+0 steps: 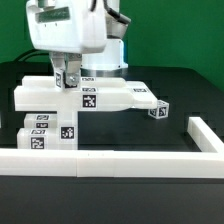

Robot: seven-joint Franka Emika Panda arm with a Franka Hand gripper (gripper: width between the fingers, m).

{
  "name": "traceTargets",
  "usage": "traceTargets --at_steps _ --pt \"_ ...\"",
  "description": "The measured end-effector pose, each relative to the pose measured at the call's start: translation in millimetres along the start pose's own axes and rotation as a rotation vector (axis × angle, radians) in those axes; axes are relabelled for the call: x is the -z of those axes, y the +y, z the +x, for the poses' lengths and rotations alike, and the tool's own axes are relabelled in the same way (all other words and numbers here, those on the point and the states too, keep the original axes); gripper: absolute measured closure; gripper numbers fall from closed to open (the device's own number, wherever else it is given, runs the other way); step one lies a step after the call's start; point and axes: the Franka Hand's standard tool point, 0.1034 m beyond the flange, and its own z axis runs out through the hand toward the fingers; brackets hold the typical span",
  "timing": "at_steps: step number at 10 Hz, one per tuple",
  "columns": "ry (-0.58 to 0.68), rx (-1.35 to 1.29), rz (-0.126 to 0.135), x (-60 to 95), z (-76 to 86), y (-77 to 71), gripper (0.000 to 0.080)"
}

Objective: Assemble chair

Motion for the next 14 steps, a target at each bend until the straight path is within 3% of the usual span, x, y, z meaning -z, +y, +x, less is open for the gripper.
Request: traceTargets --at_steps 1,2,3,4,5,9,11,14 --pt "0.0 0.0 0.0 -0.2 -0.3 -0.1 0.0407" --pt "0.0 0.009 0.0 -0.2 -0.3 -0.1 0.0407" --pt "0.0 0.048 -0.001 -0.2 -0.3 -0.1 0.0237" --pt "0.003 0.12 -0.019 0.3 -0.9 -2.3 0.0237" --pt "0.008 0.211 -0.017 1.0 0.5 -4.5 0.0166" --pt "0.007 0.478 -0.02 0.3 1.0 -3.6 0.0151" --pt "0.003 0.73 -0.046 -1.6 0.6 -1.3 0.0151" --pt "-0.009 1.032 -0.051 -2.2 -0.4 -0.8 0.0151"
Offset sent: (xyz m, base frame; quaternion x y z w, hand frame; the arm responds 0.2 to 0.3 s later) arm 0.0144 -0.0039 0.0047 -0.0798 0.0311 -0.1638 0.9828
